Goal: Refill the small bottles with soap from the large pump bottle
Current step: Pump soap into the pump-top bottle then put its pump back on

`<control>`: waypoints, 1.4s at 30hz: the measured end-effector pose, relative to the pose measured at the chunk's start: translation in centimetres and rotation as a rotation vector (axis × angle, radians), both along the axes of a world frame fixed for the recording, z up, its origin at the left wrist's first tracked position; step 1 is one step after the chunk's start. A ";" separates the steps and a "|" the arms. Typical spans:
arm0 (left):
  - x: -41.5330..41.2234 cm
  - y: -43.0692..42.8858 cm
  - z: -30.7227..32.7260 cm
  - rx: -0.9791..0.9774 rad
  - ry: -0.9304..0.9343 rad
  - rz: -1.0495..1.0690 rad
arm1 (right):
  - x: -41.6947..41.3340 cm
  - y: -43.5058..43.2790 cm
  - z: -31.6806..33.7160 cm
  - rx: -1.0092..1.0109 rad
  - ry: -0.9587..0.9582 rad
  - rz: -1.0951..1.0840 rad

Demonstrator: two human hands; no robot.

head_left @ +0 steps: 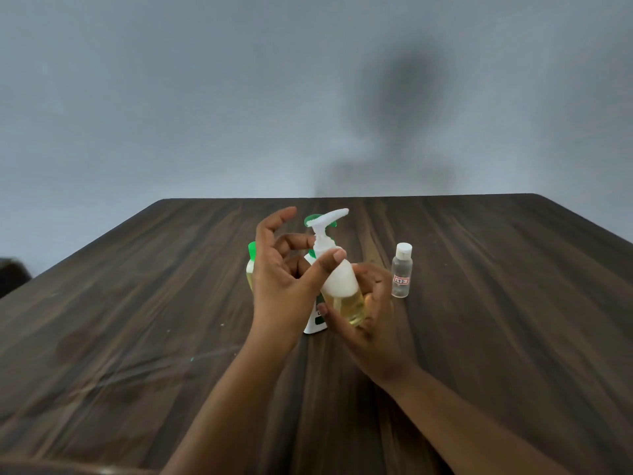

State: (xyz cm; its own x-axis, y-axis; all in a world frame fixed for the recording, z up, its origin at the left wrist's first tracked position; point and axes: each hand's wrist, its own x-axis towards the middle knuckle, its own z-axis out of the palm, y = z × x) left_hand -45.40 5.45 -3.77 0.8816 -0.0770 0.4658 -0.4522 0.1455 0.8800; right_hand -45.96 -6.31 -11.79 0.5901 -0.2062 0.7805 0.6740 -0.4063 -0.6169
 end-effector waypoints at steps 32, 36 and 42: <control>-1.2 -1.1 0.0 -0.206 0.144 -0.268 | -0.4 -0.1 -0.4 0.156 -0.107 0.143; -0.6 -0.1 0.1 -0.084 0.098 -0.428 | -0.3 0.0 -0.3 0.267 -0.083 0.335; -0.7 0.4 0.1 -0.012 0.097 -0.331 | -0.2 0.1 -0.1 0.199 -0.032 0.276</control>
State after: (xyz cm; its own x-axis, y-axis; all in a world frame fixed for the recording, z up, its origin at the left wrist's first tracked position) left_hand -46.10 5.88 -3.65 0.8499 -0.3608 0.3840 -0.2934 0.2813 0.9137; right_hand -46.16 -6.24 -11.86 0.6209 -0.1922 0.7600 0.7619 -0.0800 -0.6427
